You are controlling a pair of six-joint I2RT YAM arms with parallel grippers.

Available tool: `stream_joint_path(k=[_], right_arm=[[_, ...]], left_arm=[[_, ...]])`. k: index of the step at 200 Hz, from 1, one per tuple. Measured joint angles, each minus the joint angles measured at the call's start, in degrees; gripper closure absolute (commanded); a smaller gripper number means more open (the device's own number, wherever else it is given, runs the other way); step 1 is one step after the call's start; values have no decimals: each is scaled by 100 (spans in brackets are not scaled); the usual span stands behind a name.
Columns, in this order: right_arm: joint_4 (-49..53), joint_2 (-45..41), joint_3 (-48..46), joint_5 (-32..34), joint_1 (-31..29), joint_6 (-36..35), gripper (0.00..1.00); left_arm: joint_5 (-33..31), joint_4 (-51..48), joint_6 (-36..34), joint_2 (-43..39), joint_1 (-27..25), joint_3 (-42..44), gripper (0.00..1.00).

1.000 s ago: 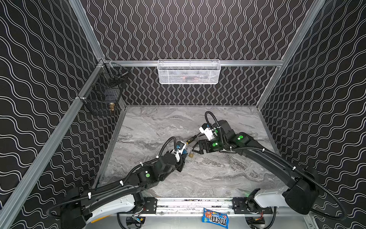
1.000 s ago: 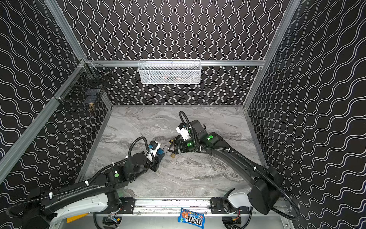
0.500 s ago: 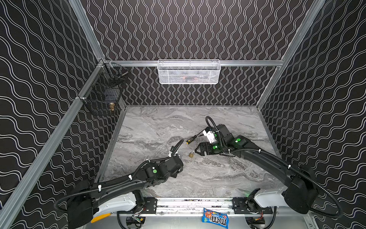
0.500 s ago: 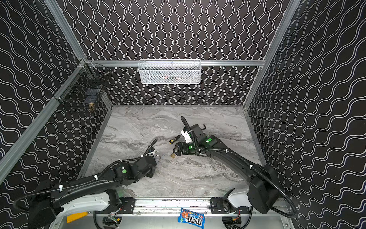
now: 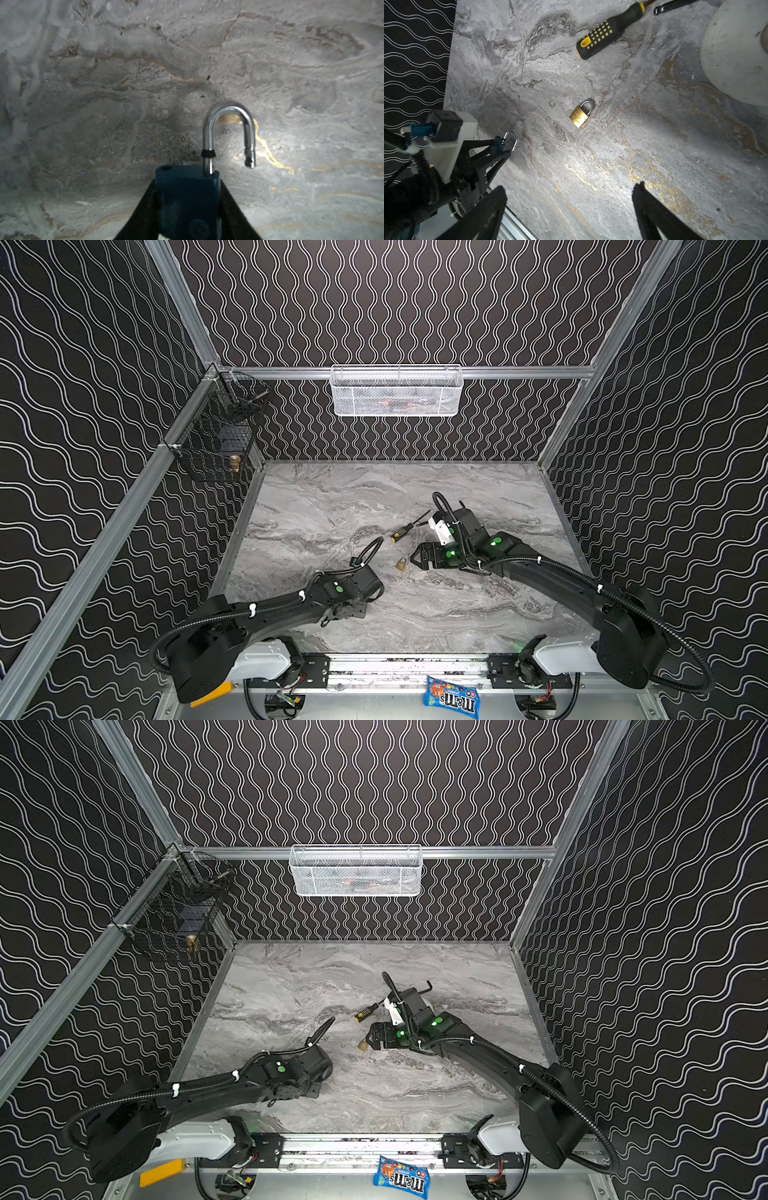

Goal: Unlock with the key
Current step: 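Lower the open blue padlock onto the table and open the left gripper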

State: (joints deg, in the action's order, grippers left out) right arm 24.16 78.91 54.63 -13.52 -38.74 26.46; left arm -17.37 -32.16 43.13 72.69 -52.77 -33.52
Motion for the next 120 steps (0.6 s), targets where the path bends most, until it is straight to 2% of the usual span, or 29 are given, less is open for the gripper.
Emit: stream_joint_path(k=[41, 81, 107, 120], right_arm=[[-61, 44, -52, 46, 11, 9, 4], [-142, 61, -140, 79, 11, 92, 4], [-184, 94, -140, 79, 11, 94, 4], [-214, 107, -140, 76, 11, 94, 4]], left_arm=[[146, 229, 22, 302, 37, 13, 78], [101, 492, 57, 518, 52, -72, 53], [52, 514, 83, 520, 66, -85, 44], [74, 463, 107, 459, 72, -63, 36]])
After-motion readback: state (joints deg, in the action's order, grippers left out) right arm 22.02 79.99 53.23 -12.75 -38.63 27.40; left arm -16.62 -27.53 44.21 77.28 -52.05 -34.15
